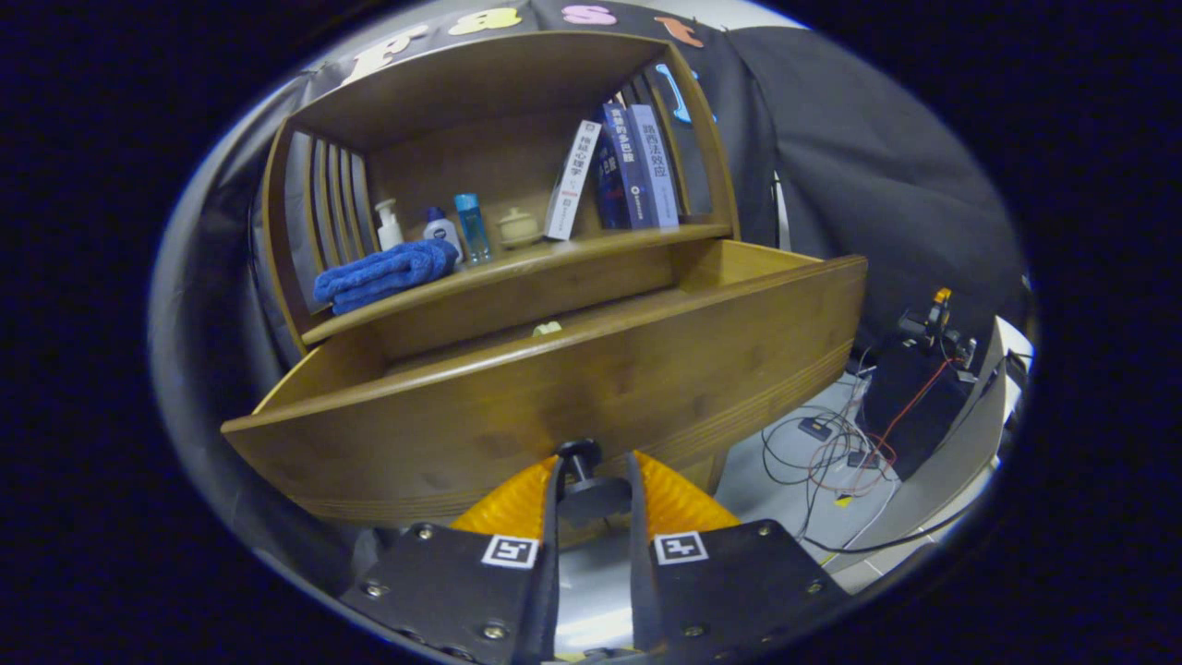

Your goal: Pull open the drawer, take out the items inside it, and place them on the countertop above the cabinet.

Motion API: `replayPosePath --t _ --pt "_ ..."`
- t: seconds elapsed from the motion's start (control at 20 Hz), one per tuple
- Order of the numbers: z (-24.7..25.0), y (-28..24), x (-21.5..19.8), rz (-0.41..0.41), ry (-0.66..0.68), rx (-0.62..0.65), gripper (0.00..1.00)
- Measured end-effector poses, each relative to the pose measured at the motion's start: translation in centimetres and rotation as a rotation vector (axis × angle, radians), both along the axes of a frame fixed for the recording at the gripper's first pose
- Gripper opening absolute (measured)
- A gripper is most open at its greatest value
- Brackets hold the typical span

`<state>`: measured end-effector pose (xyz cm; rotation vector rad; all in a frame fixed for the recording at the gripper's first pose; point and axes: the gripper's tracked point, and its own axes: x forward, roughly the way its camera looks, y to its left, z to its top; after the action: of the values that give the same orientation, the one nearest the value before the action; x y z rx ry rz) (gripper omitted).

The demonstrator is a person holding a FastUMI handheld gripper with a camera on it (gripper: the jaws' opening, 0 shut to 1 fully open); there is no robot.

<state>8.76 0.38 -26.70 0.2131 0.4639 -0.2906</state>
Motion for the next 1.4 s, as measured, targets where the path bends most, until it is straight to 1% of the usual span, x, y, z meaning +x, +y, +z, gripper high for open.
replayPosePath --t 0.1,0.3,0.6,0.7,0.75,0.8,0.85,0.95,1.05,1.3,1.4 --pt "0.1 0.0 -0.2 -0.003 -0.002 0.008 0.31" --pt "0.0 0.1 -0.2 0.020 0.002 -0.003 0.31" --pt "0.0 0.1 -0.1 0.020 -0.014 0.019 0.33" --pt "0.2 0.5 -0.3 0.039 -0.020 0.030 0.39" --pt "0.6 0.6 -0.5 0.052 -0.032 0.043 0.44" --pt "1.0 0.8 -0.7 0.066 -0.052 0.058 0.47" --pt "1.5 0.8 -0.8 0.073 -0.070 0.072 0.56" --pt "2.4 0.3 -1.5 0.066 -0.100 0.078 0.63" --pt "3.6 0.0 -1.8 0.060 -0.127 0.065 0.65" --pt "8.0 -0.1 -1.1 0.052 -0.203 0.039 0.65" --pt "9.5 0.6 -0.3 0.074 -0.201 0.024 0.65"
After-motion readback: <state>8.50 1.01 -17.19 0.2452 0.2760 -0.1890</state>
